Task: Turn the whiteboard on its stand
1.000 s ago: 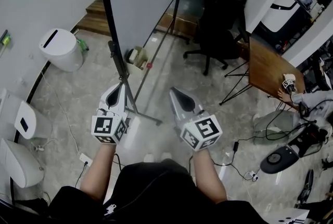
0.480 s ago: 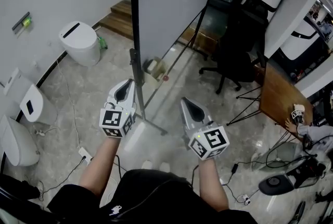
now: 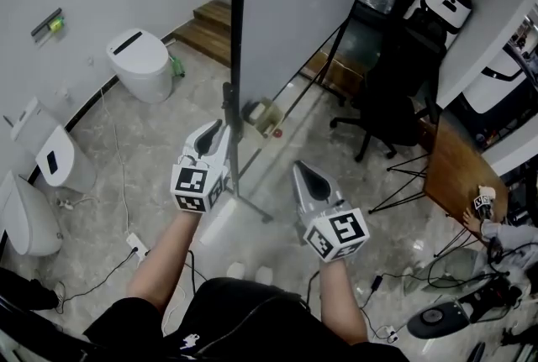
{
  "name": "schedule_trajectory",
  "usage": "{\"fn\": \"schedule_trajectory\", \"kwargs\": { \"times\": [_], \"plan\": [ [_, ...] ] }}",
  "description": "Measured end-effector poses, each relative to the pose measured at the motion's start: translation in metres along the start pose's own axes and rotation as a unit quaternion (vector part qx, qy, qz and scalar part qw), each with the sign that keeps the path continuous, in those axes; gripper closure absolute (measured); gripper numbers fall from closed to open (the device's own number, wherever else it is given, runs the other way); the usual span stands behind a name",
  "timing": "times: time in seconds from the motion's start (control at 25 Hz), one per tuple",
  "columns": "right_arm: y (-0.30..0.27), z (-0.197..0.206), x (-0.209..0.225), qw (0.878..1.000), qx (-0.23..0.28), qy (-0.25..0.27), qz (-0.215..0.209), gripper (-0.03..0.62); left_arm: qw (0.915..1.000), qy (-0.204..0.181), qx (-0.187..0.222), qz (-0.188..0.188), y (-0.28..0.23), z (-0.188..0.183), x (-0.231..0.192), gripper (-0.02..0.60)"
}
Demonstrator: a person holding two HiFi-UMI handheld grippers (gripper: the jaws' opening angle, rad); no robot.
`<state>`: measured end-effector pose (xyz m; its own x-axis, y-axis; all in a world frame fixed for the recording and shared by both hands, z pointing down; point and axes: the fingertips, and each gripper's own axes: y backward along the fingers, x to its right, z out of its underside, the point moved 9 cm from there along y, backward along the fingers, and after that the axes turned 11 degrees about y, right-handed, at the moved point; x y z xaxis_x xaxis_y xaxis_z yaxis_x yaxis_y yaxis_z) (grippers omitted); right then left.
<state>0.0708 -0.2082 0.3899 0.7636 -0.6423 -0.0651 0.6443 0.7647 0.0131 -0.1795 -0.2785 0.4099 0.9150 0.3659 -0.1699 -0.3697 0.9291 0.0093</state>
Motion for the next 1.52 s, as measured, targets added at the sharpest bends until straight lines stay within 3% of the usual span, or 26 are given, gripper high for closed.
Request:
{"fn": "schedule_trajectory", "kwargs": {
  "times": [0.44, 0.84, 1.36, 1.52],
  "plan": [
    [-0.009, 0.005, 0.002, 1.000, -0.001, -0.012, 0.000, 0.585, 0.9998, -0.016, -0.010, -0.013, -0.036, -0.002, -0.017, 0.441],
    [-0.024, 0.009, 0.011, 1.000, -0.009, -0.012, -0.012, 0.586, 0.9988, -0.028, -0.033, -0.023, -0.076, 0.009, -0.034, 0.305],
    [-0.022, 0.010, 0.027, 1.000, -0.017, -0.014, 0.010, 0.585, 0.9991, -0.018, -0.035, -0.017, -0.111, 0.008, -0.041, 0.288],
    [-0.019, 0.011, 0.029, 1.000, -0.017, -0.014, 0.017, 0.586, 0.9990, -0.017, -0.035, -0.024, -0.115, 0.011, -0.046, 0.361]
  ]
}}
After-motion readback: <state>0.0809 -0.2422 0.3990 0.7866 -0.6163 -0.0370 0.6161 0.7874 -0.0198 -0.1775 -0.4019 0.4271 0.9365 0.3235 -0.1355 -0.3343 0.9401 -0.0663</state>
